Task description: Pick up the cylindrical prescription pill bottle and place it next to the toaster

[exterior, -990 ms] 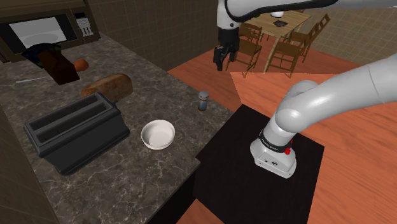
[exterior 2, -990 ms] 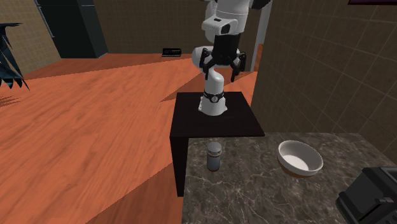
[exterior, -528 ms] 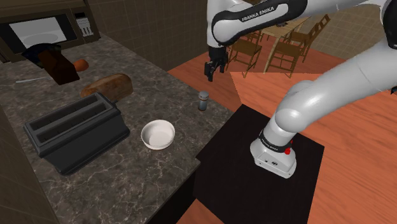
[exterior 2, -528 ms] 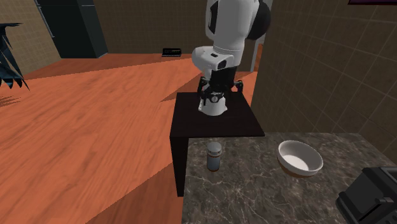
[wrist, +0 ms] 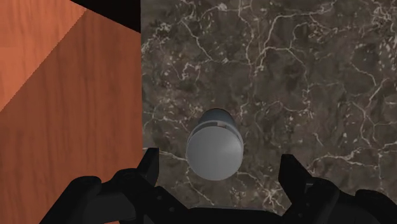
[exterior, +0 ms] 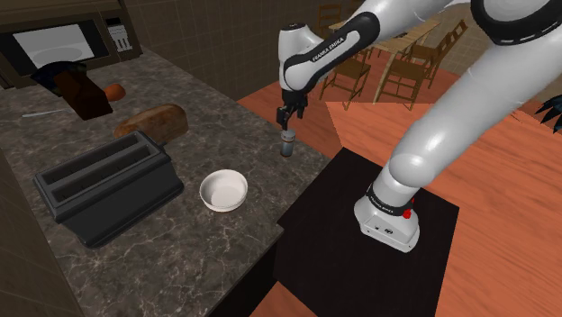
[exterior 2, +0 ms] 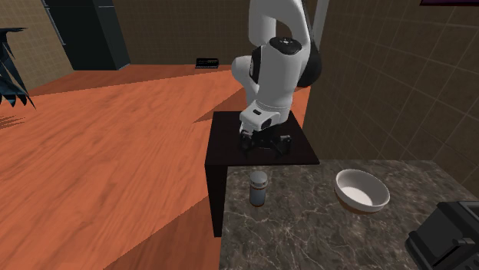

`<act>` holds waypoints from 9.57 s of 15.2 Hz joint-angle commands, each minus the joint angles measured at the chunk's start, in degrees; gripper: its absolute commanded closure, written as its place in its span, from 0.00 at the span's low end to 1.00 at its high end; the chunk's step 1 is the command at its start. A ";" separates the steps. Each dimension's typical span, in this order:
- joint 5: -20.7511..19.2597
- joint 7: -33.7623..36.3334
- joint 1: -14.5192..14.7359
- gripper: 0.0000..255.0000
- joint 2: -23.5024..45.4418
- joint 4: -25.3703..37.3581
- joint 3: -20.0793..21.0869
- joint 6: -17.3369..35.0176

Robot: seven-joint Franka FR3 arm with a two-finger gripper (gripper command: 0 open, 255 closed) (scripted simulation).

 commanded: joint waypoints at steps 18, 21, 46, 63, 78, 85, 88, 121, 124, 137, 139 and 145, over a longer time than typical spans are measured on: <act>-1.58 1.24 -0.59 0.00 12.53 -0.10 -0.50 13.18; -1.58 1.24 -0.59 1.00 12.54 -0.10 -0.50 13.19; 0.25 -0.84 -0.25 1.00 0.45 3.34 -0.27 -2.29; 1.13 -2.13 0.01 1.00 -6.66 10.51 -0.11 -16.53; 1.56 -3.04 0.12 1.00 -9.49 19.64 0.07 -28.45; 2.83 1.36 2.04 1.00 -4.40 26.76 3.20 -30.84; 3.31 4.71 3.40 1.00 -0.04 31.31 5.33 -31.27; 0.14 24.27 22.50 1.00 49.60 92.65 7.67 -44.36; 0.18 24.45 22.28 1.00 48.89 89.12 7.70 -41.56; 0.05 25.11 21.76 1.00 48.62 78.64 7.67 -31.38; 0.00 25.21 21.72 1.00 48.86 77.49 7.65 -30.00; -0.18 25.49 21.64 1.00 49.91 74.57 7.55 -26.05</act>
